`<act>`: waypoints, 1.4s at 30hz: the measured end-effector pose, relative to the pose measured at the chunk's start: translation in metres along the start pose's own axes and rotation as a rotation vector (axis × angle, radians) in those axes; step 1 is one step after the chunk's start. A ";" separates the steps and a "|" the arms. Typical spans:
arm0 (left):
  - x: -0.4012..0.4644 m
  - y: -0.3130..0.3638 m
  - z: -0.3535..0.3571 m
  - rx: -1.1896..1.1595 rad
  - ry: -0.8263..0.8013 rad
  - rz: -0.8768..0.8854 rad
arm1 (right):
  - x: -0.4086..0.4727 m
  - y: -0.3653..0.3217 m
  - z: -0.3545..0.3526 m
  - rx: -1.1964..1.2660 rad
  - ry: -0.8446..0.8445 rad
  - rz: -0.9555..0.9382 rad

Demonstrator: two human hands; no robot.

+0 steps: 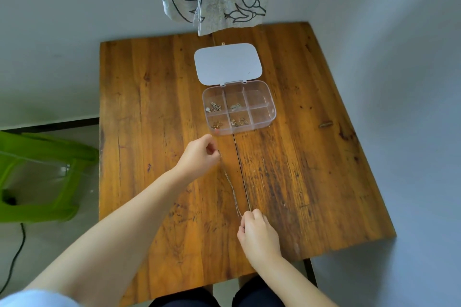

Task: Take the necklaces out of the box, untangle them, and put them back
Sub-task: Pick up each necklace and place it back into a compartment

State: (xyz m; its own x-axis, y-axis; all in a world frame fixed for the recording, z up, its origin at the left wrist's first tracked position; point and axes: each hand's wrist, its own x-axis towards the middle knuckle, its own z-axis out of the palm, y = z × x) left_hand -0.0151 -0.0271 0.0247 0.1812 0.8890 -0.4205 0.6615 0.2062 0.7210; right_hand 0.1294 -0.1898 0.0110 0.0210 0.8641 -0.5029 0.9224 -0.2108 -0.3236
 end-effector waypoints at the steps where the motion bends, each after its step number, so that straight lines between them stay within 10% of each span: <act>1: -0.001 0.001 -0.003 -0.029 -0.006 -0.012 | 0.000 0.002 0.000 0.014 -0.006 -0.008; 25: 0.108 0.169 0.080 0.207 -0.210 0.390 | 0.016 0.161 -0.111 1.331 0.178 0.703; 42: 0.168 0.181 0.189 0.565 -0.242 0.521 | 0.037 0.209 -0.098 0.937 0.207 0.811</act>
State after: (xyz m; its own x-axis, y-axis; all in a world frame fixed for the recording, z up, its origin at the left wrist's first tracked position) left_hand 0.2722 0.0822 -0.0191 0.6777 0.6874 -0.2611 0.7048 -0.5062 0.4970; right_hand 0.3607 -0.1569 0.0032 0.5911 0.3716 -0.7159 -0.0106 -0.8839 -0.4675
